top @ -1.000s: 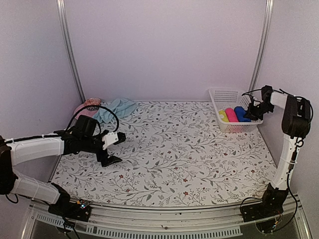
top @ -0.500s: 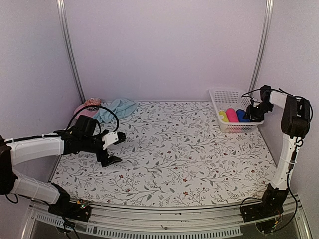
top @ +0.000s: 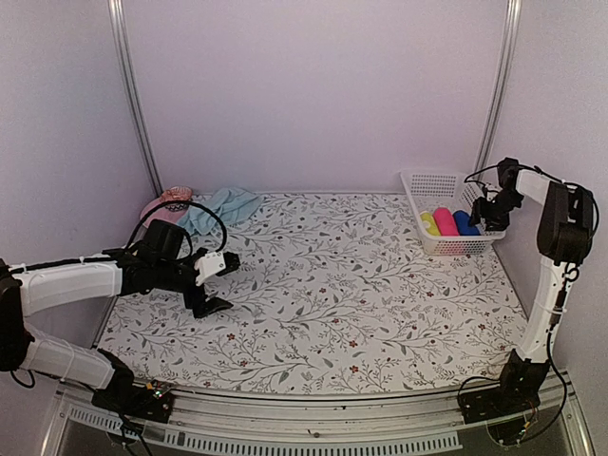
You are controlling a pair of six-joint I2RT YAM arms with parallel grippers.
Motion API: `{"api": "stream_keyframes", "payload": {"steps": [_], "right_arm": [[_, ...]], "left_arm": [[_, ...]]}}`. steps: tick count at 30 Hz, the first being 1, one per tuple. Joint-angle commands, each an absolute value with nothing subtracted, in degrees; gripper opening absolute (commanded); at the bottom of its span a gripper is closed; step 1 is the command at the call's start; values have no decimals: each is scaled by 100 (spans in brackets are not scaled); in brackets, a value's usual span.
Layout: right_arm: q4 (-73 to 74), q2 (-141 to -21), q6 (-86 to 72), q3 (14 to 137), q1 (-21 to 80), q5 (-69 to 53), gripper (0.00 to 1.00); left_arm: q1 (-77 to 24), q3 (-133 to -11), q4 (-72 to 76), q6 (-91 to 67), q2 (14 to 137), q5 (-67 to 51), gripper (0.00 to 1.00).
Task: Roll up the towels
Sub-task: Place the towel in the bin.
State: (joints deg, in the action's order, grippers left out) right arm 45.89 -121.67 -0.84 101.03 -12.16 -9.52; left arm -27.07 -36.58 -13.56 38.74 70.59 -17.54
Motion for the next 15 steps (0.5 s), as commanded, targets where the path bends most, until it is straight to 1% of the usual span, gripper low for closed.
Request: {"api": "stream_keyframes", "payload": {"steps": [1, 5, 8, 10, 11, 15], "right_arm": [[4674, -11812, -65, 10388, -1128, -786, 64], [4677, -11722, -62, 10531, -939, -755, 72], [4649, -11571, 121, 10595, -781, -822, 84], [4612, -11346, 170, 10600, -647, -852, 96], [4603, -11215, 183, 10588, -566, -852, 100], [4249, -10363, 170, 10100, -90, -801, 99]], "left_arm": [[-2646, -3586, -1233, 3841, 7084, -1803, 97], [-2644, -3593, -1221, 3821, 7084, -1745, 97], [-2637, -3611, -1138, 3751, 7062, -1566, 97], [-2609, -3659, -1101, 3709, 7028, -1473, 97], [-2568, -3718, -1105, 3678, 7004, -1473, 97], [-2340, -4017, -1139, 3544, 6958, -1430, 97]]}}
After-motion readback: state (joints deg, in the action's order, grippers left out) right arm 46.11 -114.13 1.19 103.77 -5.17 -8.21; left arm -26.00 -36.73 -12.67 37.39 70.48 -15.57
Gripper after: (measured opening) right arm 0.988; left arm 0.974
